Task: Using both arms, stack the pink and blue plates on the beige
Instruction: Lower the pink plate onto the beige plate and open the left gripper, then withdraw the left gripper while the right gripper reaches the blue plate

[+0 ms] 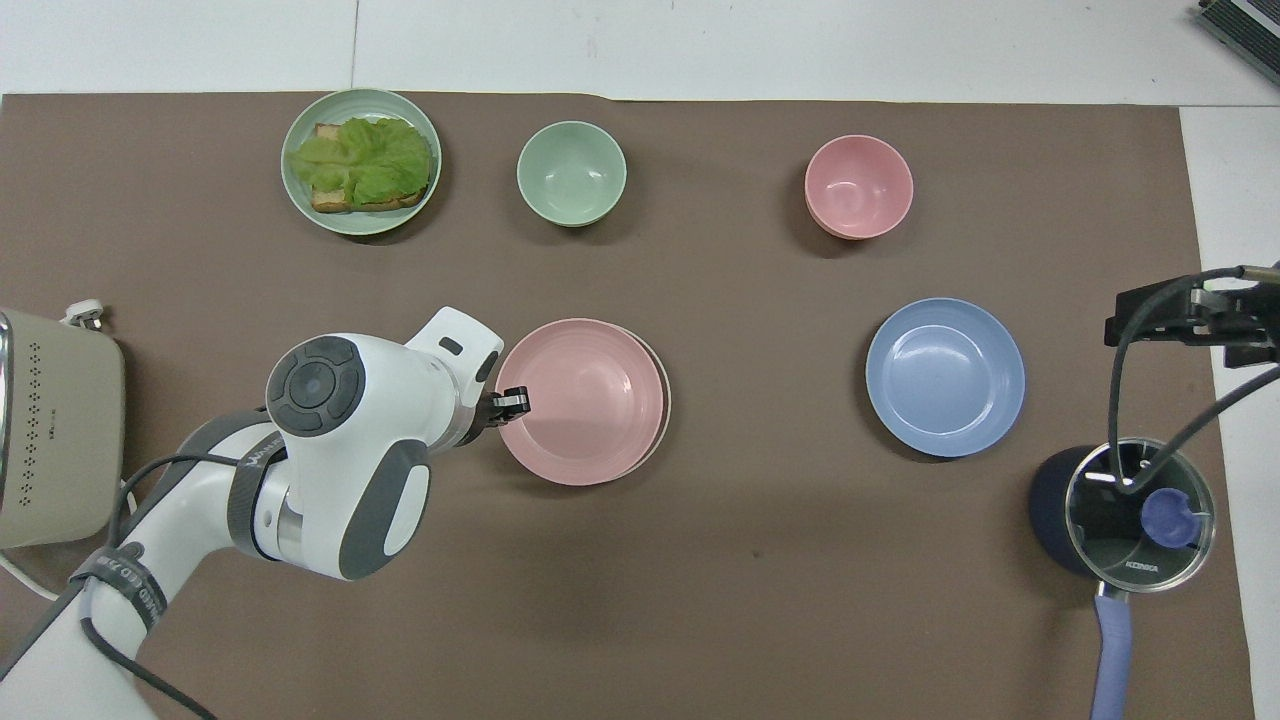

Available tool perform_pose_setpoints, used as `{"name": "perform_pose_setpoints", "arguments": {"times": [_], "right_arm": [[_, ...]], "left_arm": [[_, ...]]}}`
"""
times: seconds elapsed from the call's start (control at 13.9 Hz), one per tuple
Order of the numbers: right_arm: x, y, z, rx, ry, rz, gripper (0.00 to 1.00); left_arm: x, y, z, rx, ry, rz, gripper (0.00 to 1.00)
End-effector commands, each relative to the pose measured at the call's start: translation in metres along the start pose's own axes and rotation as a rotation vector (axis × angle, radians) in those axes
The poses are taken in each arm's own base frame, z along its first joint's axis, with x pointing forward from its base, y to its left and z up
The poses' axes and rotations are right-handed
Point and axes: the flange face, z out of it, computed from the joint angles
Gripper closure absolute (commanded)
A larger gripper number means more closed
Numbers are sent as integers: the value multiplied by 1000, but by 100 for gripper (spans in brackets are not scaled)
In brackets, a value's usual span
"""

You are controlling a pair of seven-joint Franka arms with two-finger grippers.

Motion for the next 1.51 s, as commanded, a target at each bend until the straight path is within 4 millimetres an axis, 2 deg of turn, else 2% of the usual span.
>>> {"name": "perform_pose_setpoints", "arguments": {"times": [0.0, 0.07, 0.14, 0.22, 0.29, 0.43, 0.5, 0.72, 0.86, 1.08, 1.22, 1.37, 1.44], "right_arm": [[0, 5, -2, 3, 10, -17, 0], [1, 5, -3, 3, 12, -17, 0], [1, 5, -3, 3, 12, -17, 0], [1, 5, -3, 3, 13, -17, 0], [2, 5, -4, 5, 24, -19, 0], [7, 4, -4, 20, 57, -17, 0], [9, 6, -1, 21, 62, -12, 0], [22, 29, 10, 22, 88, -10, 0], [34, 41, 32, 22, 114, -24, 0], [66, 55, 73, 13, 133, -37, 0], [76, 59, 100, 11, 102, -37, 0], [73, 58, 144, 9, 60, -38, 0], [67, 59, 174, 7, 46, -40, 0]], "left_arm": [[-3, -1, 1, 8, 17, 1, 58], [-3, -1, 1, 8, 17, 1, 48], [-2, 0, -1, 8, 16, 0, 29], [-1, 0, -1, 10, 10, -2, 0], [1, 0, -4, 16, 5, -2, 0], [16, -11, -25, 39, 10, -9, 0], [33, -27, -47, 52, 15, -31, 0], [56, -55, -91, 79, 45, -62, 0], [60, -73, -118, 109, 81, -27, 0], [65, -107, -148, 129, 58, 42, 0], [69, -137, -172, 137, 44, 115, 0], [73, -153, -196, 144, 10, 177, 0], [76, -160, -212, 145, -1, 206, 0]]}}
